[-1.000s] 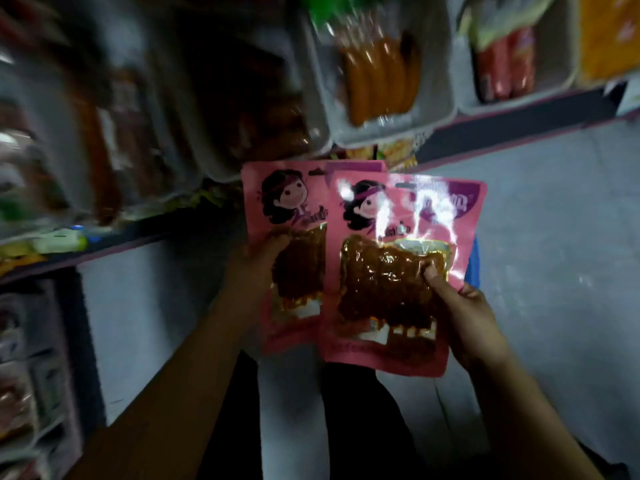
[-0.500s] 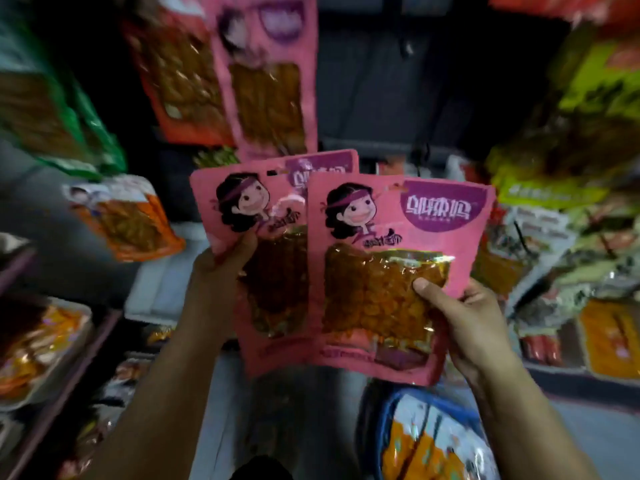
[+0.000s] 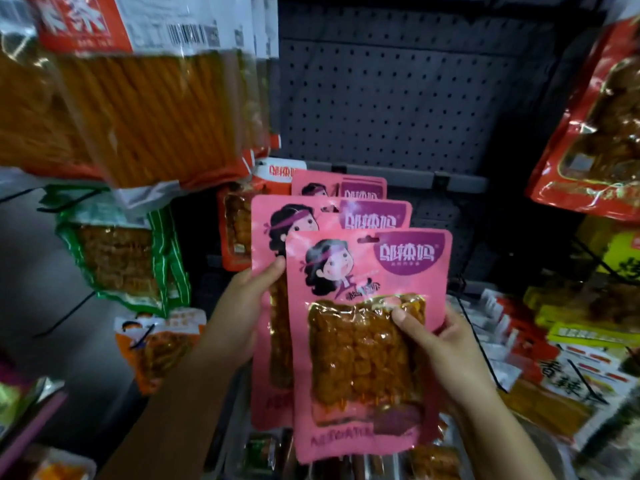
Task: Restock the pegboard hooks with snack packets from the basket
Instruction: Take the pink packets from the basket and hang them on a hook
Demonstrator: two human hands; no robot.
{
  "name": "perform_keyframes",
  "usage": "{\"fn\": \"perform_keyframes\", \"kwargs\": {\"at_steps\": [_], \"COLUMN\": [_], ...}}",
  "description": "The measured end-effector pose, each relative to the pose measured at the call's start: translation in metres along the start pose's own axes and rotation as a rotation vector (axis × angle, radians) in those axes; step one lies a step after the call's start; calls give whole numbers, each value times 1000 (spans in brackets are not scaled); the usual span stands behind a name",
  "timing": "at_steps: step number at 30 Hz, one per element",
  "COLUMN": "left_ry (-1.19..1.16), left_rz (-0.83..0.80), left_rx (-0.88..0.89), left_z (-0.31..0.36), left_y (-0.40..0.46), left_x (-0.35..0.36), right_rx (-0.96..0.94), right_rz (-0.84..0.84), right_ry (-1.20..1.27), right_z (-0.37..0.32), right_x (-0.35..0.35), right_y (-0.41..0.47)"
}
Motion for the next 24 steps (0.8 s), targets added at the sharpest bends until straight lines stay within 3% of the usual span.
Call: {"fn": "perform_keyframes", "kwargs": {"at_steps": [4,10,24], "left_ry": [-15,43,220], "left_rz": [-73,76,108], "left_rx": [-38,157,207], "left_z": [3,27,30], "left_y": [13,25,38], "left_x": [-5,-6,0], "right_rx": [9,-6,39], "right_rz": [75,109,33], "right_ry": [-32,-91,27], "right_z": [12,17,36], "right_x": [-1,-7,-7], "right_y": [-6,-14,2]}}
Point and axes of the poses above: each hand's wrist, its own y-axis towards the middle knuckle, its own x-axis out of the palm, z = x × y, the point moved 7 cm from there along y, towards the middle knuckle, and after that the axes turned 5 degrees about -z, right-handed, at the moved point
